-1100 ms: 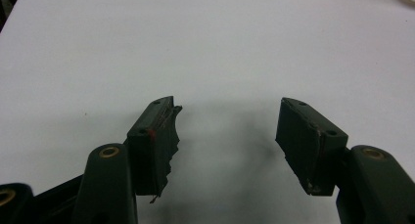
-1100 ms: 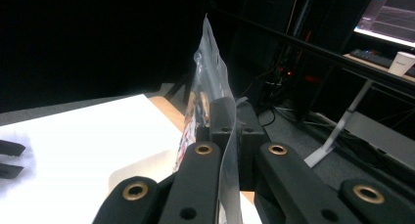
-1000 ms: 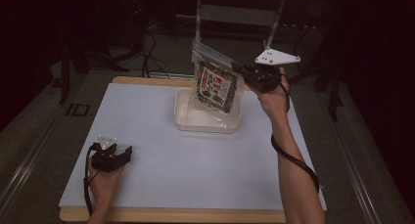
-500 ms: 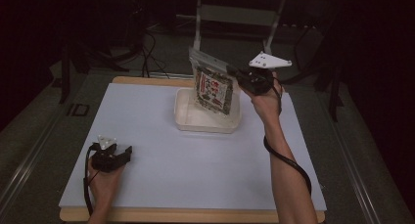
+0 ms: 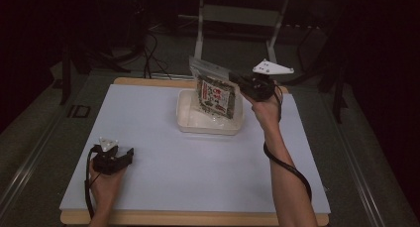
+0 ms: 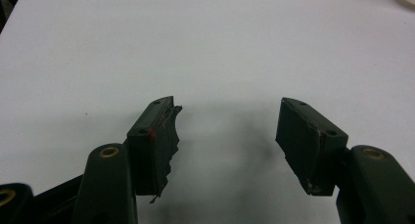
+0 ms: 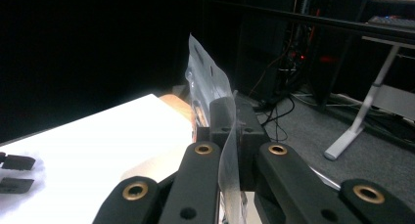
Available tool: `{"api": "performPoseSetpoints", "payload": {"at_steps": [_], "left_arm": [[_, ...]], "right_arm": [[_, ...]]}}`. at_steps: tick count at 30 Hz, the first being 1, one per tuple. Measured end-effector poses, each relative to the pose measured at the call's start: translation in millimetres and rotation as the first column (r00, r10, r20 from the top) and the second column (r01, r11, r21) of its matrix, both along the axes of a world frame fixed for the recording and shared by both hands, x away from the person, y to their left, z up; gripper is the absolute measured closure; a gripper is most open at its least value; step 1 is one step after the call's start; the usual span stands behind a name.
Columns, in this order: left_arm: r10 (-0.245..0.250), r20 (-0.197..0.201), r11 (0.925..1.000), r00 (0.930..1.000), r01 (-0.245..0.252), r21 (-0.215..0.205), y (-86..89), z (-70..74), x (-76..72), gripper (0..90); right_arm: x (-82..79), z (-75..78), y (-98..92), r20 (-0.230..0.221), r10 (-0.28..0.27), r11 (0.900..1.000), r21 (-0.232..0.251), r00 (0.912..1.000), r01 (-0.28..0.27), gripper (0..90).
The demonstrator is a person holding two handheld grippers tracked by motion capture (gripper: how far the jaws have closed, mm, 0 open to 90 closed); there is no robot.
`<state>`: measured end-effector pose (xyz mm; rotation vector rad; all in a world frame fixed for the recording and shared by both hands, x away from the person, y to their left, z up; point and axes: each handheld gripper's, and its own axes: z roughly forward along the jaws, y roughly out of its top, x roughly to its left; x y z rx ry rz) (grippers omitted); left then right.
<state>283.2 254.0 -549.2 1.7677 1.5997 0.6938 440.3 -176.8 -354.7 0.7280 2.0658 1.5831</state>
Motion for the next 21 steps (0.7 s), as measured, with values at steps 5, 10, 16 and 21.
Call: {"api": "performPoseSetpoints", "payload": {"at_steps": [5,10,16,21], "left_arm": [[-0.001,0.000,1.0000,1.0000,0.001,-0.001,0.0,0.0,0.0,40.3],[-0.001,0.000,1.0000,1.0000,0.001,0.000,0.0,0.0,0.0,40.2],[-0.002,-0.002,1.0000,1.0000,0.002,0.001,0.0,0.1,-0.1,40.2],[-0.001,-0.005,1.0000,1.0000,0.002,0.002,-0.3,0.0,0.1,40.2]], "right_arm": [[1.9,-4.7,-3.2,-0.018,-0.008,1.000,0.007,0.9998,0.008,89.7],[4.7,-11.5,-8.2,-0.042,-0.027,0.999,0.023,0.9988,0.028,89.7],[7.4,-12.9,-16.0,-0.052,-0.059,0.998,0.024,0.9969,0.060,89.6],[9.5,-14.2,-19.8,-0.068,-0.066,0.998,0.016,0.9955,0.067,89.5]]}}
